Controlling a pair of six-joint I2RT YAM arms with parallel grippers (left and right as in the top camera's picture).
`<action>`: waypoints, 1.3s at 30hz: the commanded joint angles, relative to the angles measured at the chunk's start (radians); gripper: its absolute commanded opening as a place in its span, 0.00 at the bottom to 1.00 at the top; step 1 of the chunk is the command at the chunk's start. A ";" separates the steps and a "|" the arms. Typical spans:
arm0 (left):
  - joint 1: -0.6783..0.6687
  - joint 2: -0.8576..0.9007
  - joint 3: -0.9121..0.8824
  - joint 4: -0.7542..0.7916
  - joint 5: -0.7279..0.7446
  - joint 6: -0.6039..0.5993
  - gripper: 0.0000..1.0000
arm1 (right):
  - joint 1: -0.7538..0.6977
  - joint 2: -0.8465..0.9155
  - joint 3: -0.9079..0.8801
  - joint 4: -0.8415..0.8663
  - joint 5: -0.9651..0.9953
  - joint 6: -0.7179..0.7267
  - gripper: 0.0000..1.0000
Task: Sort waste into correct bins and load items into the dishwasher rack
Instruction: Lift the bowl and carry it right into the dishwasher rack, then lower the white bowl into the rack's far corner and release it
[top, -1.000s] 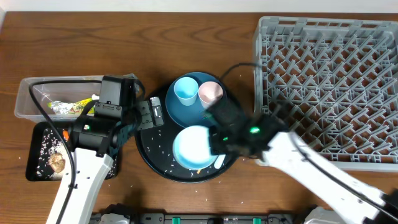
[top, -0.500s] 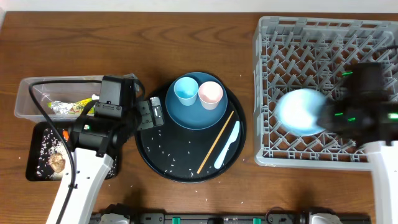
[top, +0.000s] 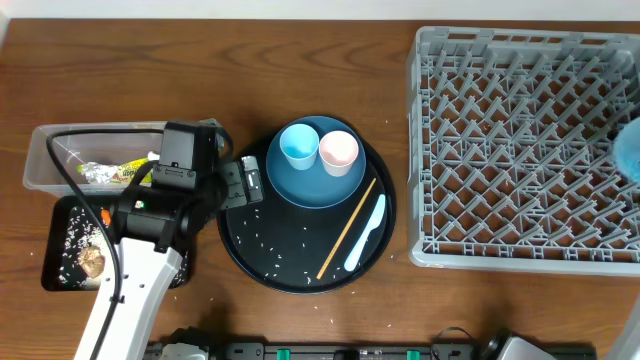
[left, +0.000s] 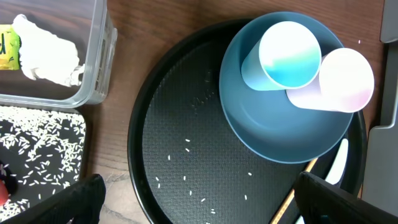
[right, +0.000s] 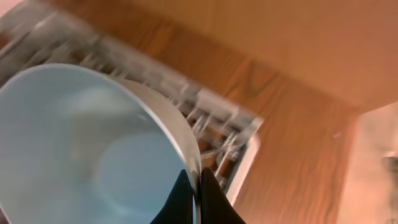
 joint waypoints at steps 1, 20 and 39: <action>0.003 -0.001 0.010 -0.001 -0.016 -0.008 0.98 | -0.001 0.074 0.019 0.063 0.259 -0.034 0.01; 0.003 -0.001 0.010 -0.001 -0.016 -0.008 0.98 | 0.153 0.592 0.019 0.966 0.506 -1.057 0.01; 0.003 -0.001 0.010 -0.001 -0.016 -0.008 0.98 | 0.318 0.797 0.018 1.094 0.610 -1.311 0.01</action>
